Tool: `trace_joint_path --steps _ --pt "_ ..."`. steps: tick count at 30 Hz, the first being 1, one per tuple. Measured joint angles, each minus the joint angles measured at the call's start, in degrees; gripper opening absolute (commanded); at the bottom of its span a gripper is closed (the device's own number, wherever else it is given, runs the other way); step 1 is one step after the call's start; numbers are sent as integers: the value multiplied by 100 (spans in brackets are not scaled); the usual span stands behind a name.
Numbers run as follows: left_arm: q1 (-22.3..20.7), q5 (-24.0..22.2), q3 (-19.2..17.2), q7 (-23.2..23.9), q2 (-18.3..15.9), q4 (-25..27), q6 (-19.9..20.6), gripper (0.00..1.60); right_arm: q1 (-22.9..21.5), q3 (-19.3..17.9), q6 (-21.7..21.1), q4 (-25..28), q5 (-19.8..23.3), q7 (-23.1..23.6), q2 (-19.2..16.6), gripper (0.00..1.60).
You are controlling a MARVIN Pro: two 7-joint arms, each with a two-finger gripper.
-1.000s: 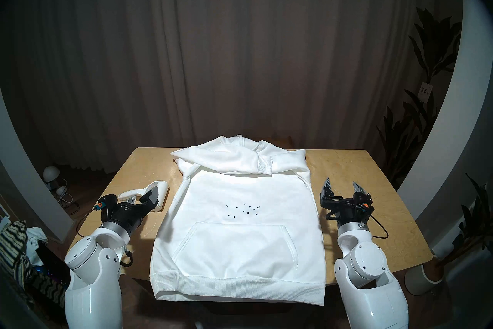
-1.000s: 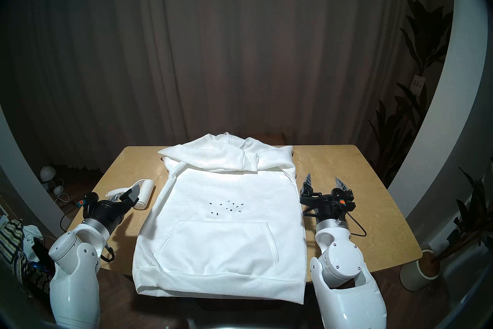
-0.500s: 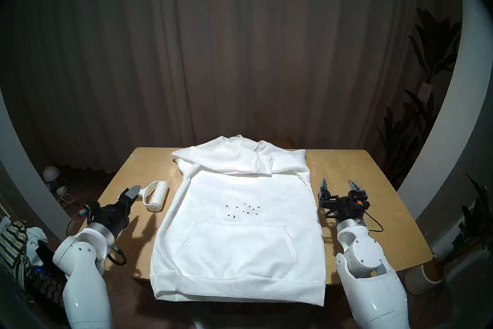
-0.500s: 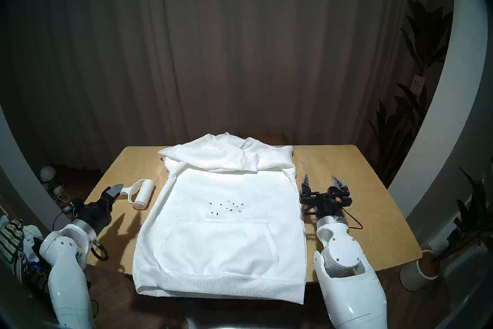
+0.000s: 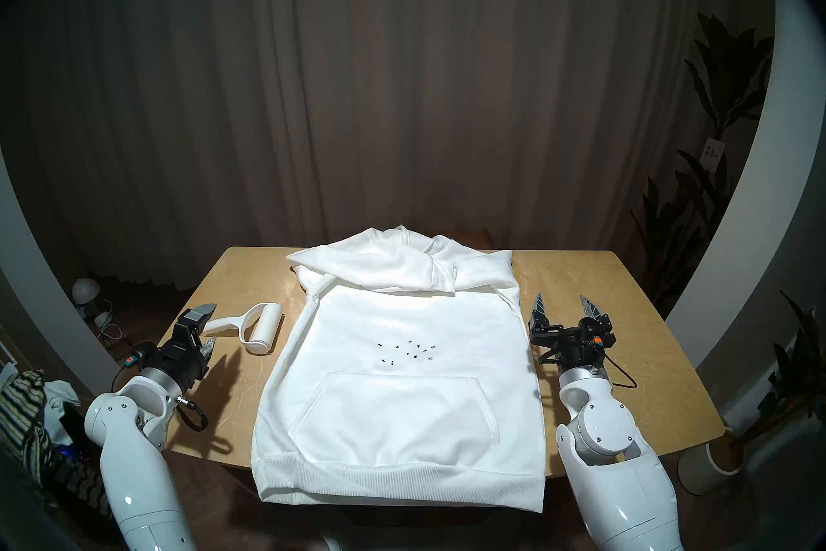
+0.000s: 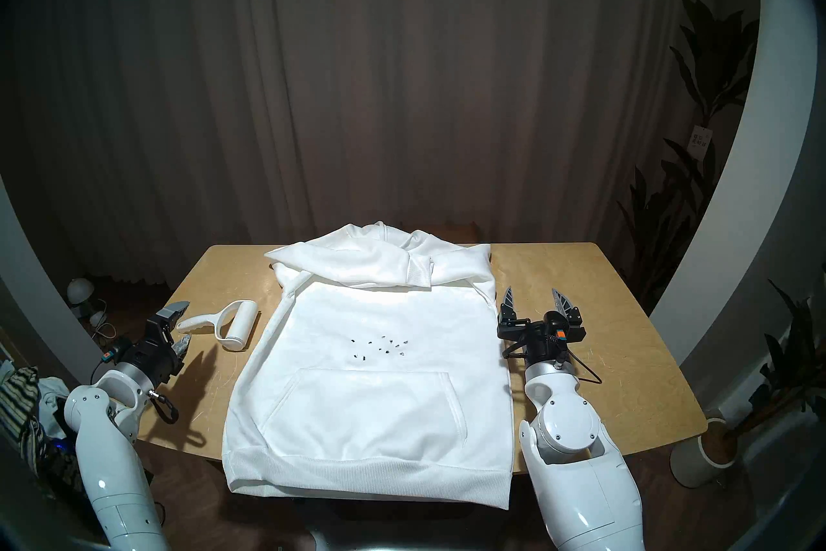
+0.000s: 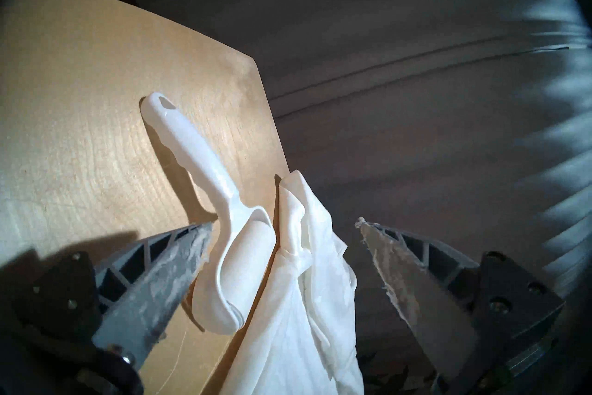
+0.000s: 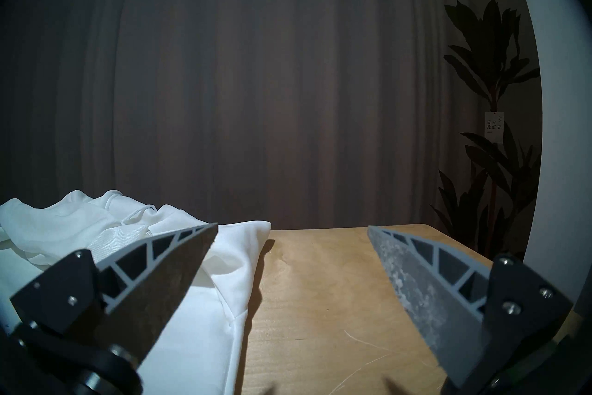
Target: Use the fur roller to clean a top
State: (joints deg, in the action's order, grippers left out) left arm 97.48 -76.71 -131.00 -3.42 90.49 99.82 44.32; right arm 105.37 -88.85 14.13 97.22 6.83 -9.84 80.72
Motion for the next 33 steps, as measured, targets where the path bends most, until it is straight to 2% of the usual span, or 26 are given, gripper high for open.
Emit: trace_joint_path --steps 12,18,20,33 --pt "-382 -852 -371 -1061 237 -34 144 160 -6 24 279 -58 -87 -161 56 160" --pt "-459 -999 -373 -1334 344 -26 15 160 -8 27 402 -86 -133 -276 105 160" --pt "-461 -994 -322 -1344 366 -12 -80 160 -11 27 425 -93 -134 -298 119 160" --pt "-301 -758 288 -1001 438 -97 -1361 160 -98 99 516 -189 4 -139 80 160"
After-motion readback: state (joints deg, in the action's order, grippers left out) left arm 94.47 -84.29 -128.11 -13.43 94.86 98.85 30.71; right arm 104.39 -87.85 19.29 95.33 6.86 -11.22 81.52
